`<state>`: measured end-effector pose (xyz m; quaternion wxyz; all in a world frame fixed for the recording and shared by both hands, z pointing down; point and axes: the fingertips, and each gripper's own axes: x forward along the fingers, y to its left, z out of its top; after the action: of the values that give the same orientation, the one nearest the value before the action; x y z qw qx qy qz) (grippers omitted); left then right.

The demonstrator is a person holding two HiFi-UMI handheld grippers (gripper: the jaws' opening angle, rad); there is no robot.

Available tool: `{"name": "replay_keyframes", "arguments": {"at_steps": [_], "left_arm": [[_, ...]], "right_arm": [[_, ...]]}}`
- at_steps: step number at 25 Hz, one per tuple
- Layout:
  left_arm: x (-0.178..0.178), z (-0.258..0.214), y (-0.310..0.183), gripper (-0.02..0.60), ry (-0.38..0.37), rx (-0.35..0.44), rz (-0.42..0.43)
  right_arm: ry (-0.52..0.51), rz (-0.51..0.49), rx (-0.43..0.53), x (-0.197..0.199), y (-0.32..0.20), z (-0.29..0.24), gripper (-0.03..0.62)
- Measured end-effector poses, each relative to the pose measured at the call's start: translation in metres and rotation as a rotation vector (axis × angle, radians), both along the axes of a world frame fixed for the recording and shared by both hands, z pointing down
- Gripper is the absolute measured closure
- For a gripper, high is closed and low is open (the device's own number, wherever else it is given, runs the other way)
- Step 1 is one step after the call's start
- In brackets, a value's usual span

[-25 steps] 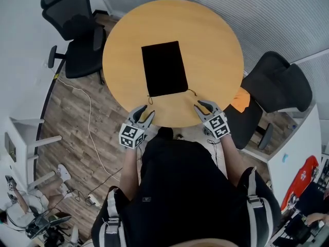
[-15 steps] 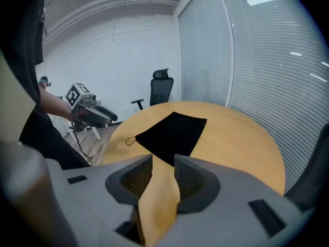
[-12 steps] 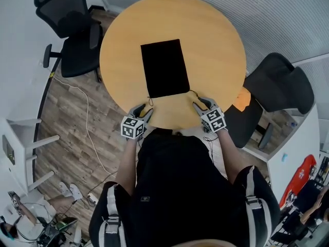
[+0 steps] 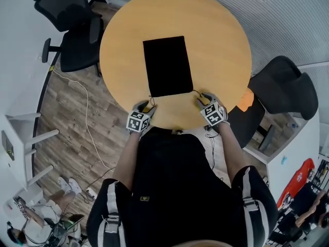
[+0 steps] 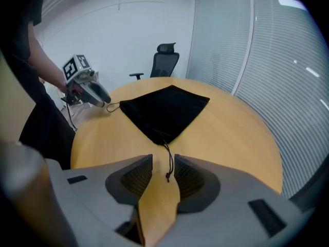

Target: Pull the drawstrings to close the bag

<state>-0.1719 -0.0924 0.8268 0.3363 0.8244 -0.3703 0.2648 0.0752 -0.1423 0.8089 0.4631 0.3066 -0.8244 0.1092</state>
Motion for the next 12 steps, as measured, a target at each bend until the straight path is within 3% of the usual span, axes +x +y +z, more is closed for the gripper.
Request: {"name": "replay_keyframes", "arguments": {"at_steps": [5, 12], "left_arm": [[-0.001, 0.013, -0.006, 0.409, -0.03, -0.03, -0.05], [0.006, 0.019, -0.016, 0.41, -0.072, -0.03, -0.039]], "right_arm": [[0.017, 0.001, -0.023, 0.004, -0.006, 0.011, 0.417], [0.033, -0.027, -0.047, 0.003, -0.016, 0.031, 0.439]]}}
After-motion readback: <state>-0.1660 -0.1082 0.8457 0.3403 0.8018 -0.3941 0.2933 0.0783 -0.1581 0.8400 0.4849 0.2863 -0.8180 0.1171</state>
